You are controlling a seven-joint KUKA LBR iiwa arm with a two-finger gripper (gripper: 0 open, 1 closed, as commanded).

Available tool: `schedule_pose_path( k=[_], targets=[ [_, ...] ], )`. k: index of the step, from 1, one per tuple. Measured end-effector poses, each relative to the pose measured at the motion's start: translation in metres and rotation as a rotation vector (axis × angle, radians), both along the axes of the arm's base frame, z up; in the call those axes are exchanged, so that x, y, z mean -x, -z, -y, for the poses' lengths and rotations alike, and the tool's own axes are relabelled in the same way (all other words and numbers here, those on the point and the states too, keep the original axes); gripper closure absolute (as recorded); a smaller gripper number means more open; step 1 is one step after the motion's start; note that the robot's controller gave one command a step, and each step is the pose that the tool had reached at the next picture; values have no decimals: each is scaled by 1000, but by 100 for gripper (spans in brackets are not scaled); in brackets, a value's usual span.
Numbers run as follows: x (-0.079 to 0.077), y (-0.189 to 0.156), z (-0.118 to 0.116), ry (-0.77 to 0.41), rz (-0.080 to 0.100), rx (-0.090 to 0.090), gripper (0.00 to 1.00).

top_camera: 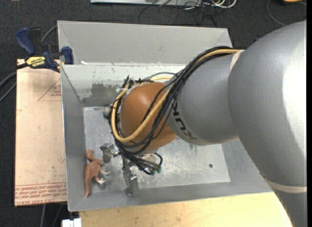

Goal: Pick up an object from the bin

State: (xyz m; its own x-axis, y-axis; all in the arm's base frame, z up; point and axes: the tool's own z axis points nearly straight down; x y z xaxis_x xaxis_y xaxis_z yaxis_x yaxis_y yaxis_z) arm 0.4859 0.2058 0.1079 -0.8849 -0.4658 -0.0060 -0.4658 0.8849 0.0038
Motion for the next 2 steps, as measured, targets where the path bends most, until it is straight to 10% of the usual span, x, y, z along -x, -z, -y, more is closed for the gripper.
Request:
schedule_pose_path(
  k=[1,2],
  targets=[
    [-13,14,-26,-105,4,-1,0],
    [-21,15,-39,-95,17,-8,100]
  ],
)
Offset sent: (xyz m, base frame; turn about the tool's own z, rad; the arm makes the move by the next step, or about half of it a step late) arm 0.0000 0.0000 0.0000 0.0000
